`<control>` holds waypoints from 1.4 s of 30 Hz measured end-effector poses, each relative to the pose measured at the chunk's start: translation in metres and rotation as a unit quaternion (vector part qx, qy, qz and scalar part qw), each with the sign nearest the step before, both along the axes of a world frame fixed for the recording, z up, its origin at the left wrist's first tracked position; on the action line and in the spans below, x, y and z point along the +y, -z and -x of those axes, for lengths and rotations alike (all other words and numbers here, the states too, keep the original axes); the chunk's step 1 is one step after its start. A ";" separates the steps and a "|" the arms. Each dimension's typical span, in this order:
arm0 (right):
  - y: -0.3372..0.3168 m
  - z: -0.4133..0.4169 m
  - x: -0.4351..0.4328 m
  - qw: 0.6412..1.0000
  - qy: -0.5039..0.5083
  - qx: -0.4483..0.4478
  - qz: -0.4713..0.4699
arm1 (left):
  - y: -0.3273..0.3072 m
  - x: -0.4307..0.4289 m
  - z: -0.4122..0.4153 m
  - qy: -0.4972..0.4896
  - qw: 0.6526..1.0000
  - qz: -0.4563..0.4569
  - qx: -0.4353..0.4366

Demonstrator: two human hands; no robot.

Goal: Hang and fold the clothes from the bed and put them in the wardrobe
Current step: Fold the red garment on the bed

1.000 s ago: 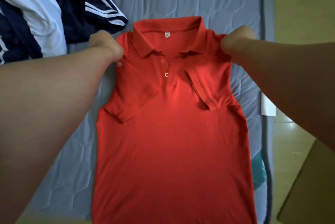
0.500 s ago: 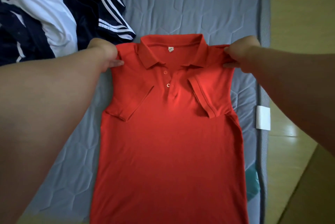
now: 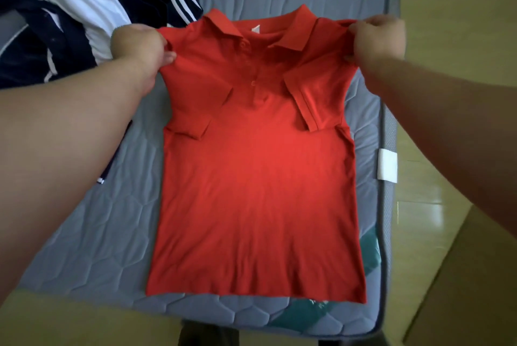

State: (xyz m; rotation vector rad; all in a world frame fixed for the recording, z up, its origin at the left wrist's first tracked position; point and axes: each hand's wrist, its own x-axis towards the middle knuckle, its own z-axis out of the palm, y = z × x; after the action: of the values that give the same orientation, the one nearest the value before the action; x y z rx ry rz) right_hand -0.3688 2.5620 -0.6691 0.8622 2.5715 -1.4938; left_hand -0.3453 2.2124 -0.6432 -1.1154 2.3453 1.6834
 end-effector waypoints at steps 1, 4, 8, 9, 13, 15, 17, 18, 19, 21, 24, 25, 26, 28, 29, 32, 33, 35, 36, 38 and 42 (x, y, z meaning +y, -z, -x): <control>-0.001 -0.016 -0.002 1.000 -0.013 0.006 -0.016 | -0.002 0.003 -0.015 -0.027 0.999 -0.027 0.014; 0.002 -0.086 -0.001 0.998 -0.027 0.025 -0.042 | 0.002 0.007 -0.071 -0.102 0.989 -0.086 0.060; 0.019 -0.193 0.005 0.996 -0.054 0.010 -0.077 | 0.025 0.000 -0.162 -0.152 0.986 -0.071 0.021; 0.023 -0.218 0.008 0.994 -0.067 0.002 -0.087 | 0.035 -0.002 -0.187 -0.157 0.986 -0.048 -0.002; 0.044 -0.303 0.018 0.969 -0.204 -0.030 -0.133 | 0.079 -0.011 -0.282 -0.044 0.986 0.095 -0.130; 0.058 -0.330 0.023 0.940 -0.291 -0.089 -0.153 | 0.096 -0.014 -0.322 0.094 0.964 0.165 -0.184; 0.067 -0.346 0.024 0.899 -0.376 -0.146 -0.171 | 0.103 -0.014 -0.348 0.197 0.945 0.181 -0.190; 0.069 -0.351 0.023 0.876 -0.411 -0.162 -0.193 | 0.103 -0.014 -0.353 0.248 0.930 0.203 -0.178; 0.068 -0.354 0.020 0.853 -0.438 -0.167 -0.229 | 0.101 -0.013 -0.357 0.294 0.908 0.246 -0.168; 0.066 -0.356 0.010 0.804 -0.471 -0.163 -0.325 | 0.096 -0.011 -0.359 0.366 0.842 0.365 -0.152; 0.060 -0.351 -0.014 0.774 -0.470 -0.181 -0.384 | 0.085 0.003 -0.354 0.445 0.771 0.438 -0.124; 0.061 -0.350 -0.021 0.776 -0.473 -0.183 -0.374 | 0.083 0.010 -0.350 0.467 0.764 0.427 -0.126; 0.062 -0.347 -0.027 0.779 -0.480 -0.182 -0.359 | 0.084 0.016 -0.345 0.484 0.759 0.414 -0.133; 0.067 -0.340 -0.036 0.788 -0.489 -0.166 -0.335 | 0.089 0.028 -0.333 0.509 0.749 0.391 -0.163; 0.070 -0.337 -0.038 0.798 -0.485 -0.146 -0.328 | 0.092 0.032 -0.328 0.516 0.747 0.380 -0.175; 0.076 -0.334 -0.038 0.817 -0.490 -0.103 -0.287 | 0.094 0.037 -0.325 0.530 0.747 0.376 -0.141; 0.077 -0.337 -0.036 0.810 -0.509 -0.095 -0.275 | 0.092 0.037 -0.328 0.545 0.740 0.377 -0.116; 0.078 -0.351 -0.031 0.783 -0.552 -0.073 -0.277 | 0.088 0.037 -0.342 0.599 0.695 0.393 -0.063; 0.079 -0.359 -0.028 0.769 -0.568 -0.063 -0.286 | 0.087 0.036 -0.351 0.623 0.665 0.409 -0.044; 0.081 -0.375 -0.024 0.745 -0.593 -0.058 -0.302 | 0.086 0.033 -0.371 0.649 0.624 0.434 -0.020; 0.084 -0.396 -0.026 0.700 -0.618 -0.082 -0.348 | 0.092 0.032 -0.401 0.659 0.611 0.438 -0.022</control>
State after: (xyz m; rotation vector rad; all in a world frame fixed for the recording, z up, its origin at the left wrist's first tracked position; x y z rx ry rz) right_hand 0.0268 2.5365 -0.7534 -0.7233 2.4593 -0.0319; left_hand 0.0555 2.2446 -0.7352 0.7057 2.5788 -0.0642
